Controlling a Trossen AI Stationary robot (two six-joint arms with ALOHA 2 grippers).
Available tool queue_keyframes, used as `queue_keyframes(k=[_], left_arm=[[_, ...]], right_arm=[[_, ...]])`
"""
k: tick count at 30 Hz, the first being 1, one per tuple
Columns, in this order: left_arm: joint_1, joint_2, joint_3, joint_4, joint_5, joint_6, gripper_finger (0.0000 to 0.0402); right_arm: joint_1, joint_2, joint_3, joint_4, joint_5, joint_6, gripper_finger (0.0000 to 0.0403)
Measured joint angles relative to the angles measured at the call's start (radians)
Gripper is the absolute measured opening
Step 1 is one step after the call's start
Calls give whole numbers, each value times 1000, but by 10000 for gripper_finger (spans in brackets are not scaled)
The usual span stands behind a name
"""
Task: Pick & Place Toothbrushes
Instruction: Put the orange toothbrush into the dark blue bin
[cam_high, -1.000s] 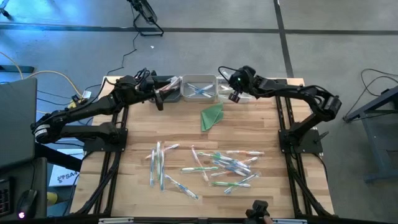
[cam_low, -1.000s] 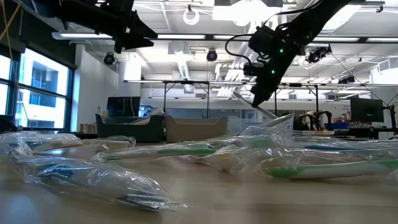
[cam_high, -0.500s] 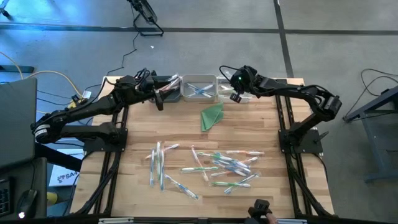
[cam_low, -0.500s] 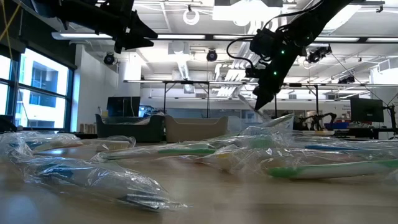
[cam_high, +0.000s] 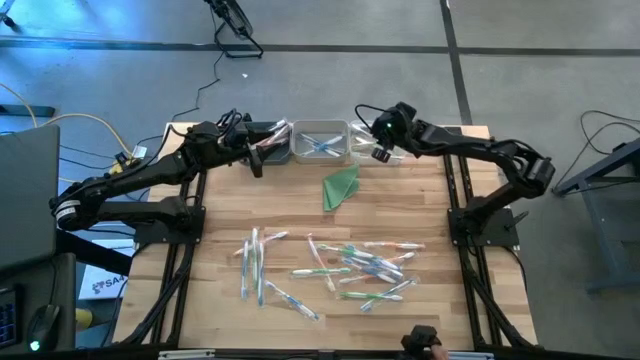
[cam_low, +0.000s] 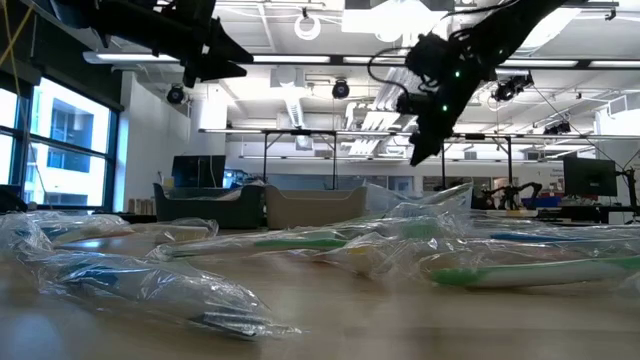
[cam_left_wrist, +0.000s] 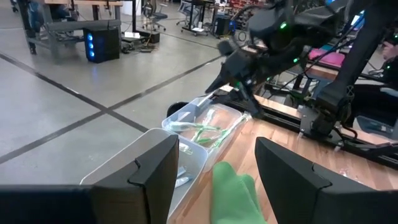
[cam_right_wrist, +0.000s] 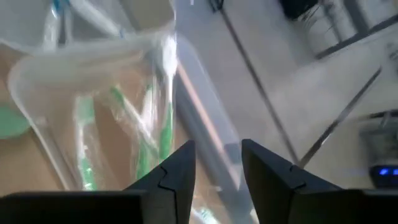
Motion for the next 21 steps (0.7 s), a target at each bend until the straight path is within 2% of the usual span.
queue_keyframes(k=[3, 9, 14, 21], left_arm=[[0, 0, 0, -2, 0, -2, 207], [0, 0, 0, -8, 0, -1, 207], [0, 0, 0, -8, 1, -11, 207], [0, 0, 0, -7, 2, -51, 207]], right_arm=[[27, -53, 0, 11, -10, -16, 114], [80, -147, 1, 68, -94, 29, 96], [106, -198, 1, 140, -215, 129, 84], [116, -188, 1, 358, -405, 334, 66]])
